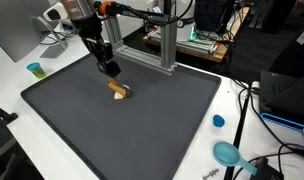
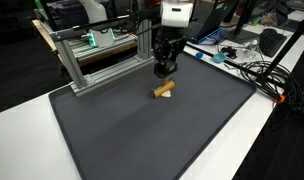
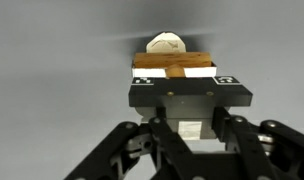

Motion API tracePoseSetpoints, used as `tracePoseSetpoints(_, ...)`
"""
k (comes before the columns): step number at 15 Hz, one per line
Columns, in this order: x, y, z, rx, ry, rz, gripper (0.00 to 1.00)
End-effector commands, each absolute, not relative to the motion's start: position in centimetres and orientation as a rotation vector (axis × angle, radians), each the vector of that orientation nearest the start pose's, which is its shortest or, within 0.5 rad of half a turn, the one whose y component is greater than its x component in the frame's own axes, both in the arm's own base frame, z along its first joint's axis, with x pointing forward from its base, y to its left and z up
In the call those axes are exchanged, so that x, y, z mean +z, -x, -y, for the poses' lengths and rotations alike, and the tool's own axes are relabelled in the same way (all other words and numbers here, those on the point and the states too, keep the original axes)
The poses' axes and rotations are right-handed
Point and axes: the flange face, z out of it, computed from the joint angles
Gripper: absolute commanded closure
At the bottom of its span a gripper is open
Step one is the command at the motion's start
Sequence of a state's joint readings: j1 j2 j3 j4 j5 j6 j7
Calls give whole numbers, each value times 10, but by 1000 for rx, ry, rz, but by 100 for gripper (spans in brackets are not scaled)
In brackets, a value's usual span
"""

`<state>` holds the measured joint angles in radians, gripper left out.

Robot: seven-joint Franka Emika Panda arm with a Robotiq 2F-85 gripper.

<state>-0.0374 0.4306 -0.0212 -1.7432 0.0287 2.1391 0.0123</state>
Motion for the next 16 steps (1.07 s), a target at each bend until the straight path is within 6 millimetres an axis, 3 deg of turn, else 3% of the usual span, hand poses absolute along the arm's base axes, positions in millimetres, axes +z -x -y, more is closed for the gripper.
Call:
tracePoseSetpoints(1,306,-664,39,17,3127,-152,79)
tracePoseSetpoints(11,310,-671,39,-13,3127,-202,79)
tracePoseSetpoints(16,326,-671,36,-84,3121,-216,79)
